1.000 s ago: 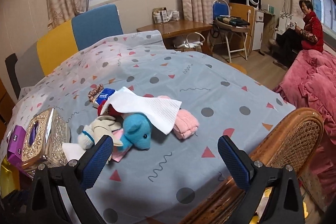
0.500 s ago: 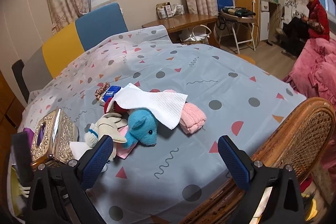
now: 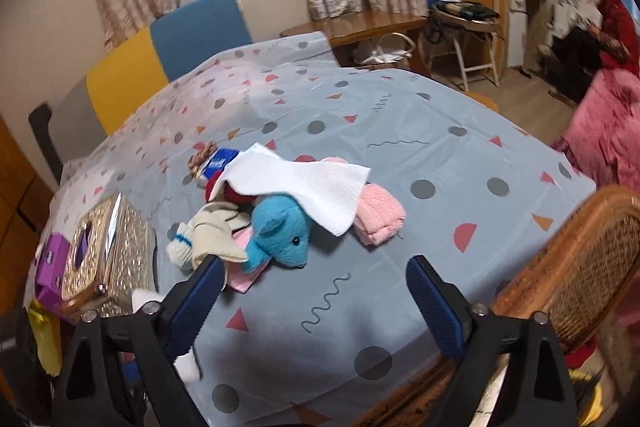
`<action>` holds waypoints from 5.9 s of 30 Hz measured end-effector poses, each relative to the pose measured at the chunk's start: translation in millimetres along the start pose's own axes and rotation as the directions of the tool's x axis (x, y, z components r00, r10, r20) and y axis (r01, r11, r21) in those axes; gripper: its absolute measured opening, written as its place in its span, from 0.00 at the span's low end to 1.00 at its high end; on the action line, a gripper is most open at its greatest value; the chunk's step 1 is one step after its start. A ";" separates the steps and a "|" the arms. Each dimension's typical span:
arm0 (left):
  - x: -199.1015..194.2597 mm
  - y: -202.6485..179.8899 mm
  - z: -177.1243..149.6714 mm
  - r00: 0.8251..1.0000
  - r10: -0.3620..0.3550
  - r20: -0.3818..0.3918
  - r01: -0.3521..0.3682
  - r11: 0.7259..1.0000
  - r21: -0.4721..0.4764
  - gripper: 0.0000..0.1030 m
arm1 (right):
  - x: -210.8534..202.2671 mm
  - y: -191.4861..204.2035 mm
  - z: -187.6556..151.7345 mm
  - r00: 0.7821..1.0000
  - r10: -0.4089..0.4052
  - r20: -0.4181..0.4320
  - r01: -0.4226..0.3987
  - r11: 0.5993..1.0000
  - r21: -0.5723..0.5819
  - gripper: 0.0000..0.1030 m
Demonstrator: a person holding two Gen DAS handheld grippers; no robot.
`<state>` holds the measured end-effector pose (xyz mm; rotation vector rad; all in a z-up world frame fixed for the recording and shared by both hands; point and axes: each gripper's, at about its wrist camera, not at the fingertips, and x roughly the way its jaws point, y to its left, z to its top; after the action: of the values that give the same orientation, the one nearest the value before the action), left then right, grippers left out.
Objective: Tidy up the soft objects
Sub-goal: 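Grasp the white sponge with the left tool while the right tool grasps the beige rolled cloth, then carry the white sponge into the gold tray and open the left tool, then carry the beige rolled cloth to the gold tray and release it with the right tool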
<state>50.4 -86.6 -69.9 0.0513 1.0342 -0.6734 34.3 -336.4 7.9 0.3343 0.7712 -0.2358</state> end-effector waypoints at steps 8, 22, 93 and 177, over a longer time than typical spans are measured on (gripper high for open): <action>-8.7 34.0 -14.5 0.999 -0.032 -0.019 0.029 0.991 -0.129 0.54 | 18.6 61.7 29.8 0.988 0.118 -0.105 -0.137 0.970 -0.201 0.82; 7.7 15.6 9.1 0.995 0.072 -0.068 -0.085 0.974 -0.209 0.71 | 117.4 91.4 9.0 0.952 0.073 -0.298 -0.163 0.944 -0.288 0.19; -93.4 283.7 19.0 0.869 0.495 0.015 -0.404 0.724 -0.559 0.70 | 131.2 109.9 -13.9 0.944 -0.061 -0.325 -0.086 0.903 -0.420 0.18; -226.7 232.2 -134.9 0.719 0.691 0.074 -0.420 0.518 -0.745 0.89 | 60.1 409.7 -157.8 0.820 0.271 -0.505 -0.562 0.553 -0.615 0.32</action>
<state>-4.1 257.1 -20.5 -0.3703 0.7684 0.3539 109.4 95.7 -55.2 -0.2524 1.0521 0.6432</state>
